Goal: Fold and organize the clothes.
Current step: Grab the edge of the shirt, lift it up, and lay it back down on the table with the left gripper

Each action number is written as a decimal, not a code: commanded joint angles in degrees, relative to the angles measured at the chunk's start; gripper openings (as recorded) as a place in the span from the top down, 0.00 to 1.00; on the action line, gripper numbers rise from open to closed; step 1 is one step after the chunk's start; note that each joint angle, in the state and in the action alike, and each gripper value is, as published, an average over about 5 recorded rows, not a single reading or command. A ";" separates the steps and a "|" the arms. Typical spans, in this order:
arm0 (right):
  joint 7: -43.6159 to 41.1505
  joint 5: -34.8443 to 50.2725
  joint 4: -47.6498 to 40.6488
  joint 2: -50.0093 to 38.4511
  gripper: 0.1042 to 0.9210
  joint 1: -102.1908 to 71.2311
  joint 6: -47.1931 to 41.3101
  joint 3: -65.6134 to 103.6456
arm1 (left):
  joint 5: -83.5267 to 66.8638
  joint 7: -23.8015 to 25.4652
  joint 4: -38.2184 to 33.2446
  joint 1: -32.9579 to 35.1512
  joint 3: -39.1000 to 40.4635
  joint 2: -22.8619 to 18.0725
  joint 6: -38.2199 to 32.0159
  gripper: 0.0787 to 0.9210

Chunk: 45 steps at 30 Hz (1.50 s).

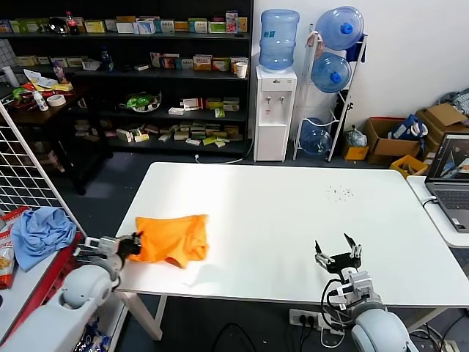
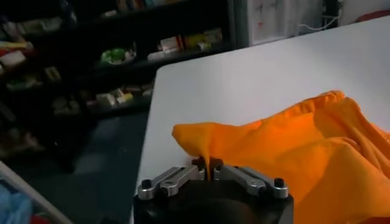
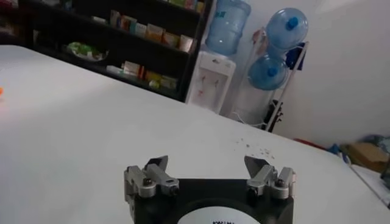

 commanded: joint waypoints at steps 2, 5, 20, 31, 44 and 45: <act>-0.16 0.39 -0.23 0.10 0.12 0.91 0.32 -0.74 | 16.69 0.44 9.46 -2.46 -4.55 13.19 -6.27 0.95; -0.17 0.46 -0.36 0.04 0.12 1.00 0.41 -0.80 | 20.61 0.17 11.59 -3.35 -4.42 14.38 -8.61 0.95; -0.12 -0.18 -0.06 0.33 0.12 1.35 0.26 -2.04 | 20.99 -0.86 10.01 -5.52 -1.43 17.96 -10.34 0.95; -0.10 -1.68 1.04 0.22 0.12 -1.54 0.37 -0.82 | 17.50 -3.60 1.55 -3.87 3.74 5.32 -5.20 0.95; -0.76 -5.37 -0.32 0.42 0.12 -2.48 1.43 0.19 | 4.56 -10.37 -9.96 -2.13 7.09 -5.79 0.54 0.95; -0.78 -5.32 -0.41 0.37 0.12 -2.28 1.36 0.18 | 4.31 -10.91 -10.18 -1.94 7.42 -6.87 0.55 0.95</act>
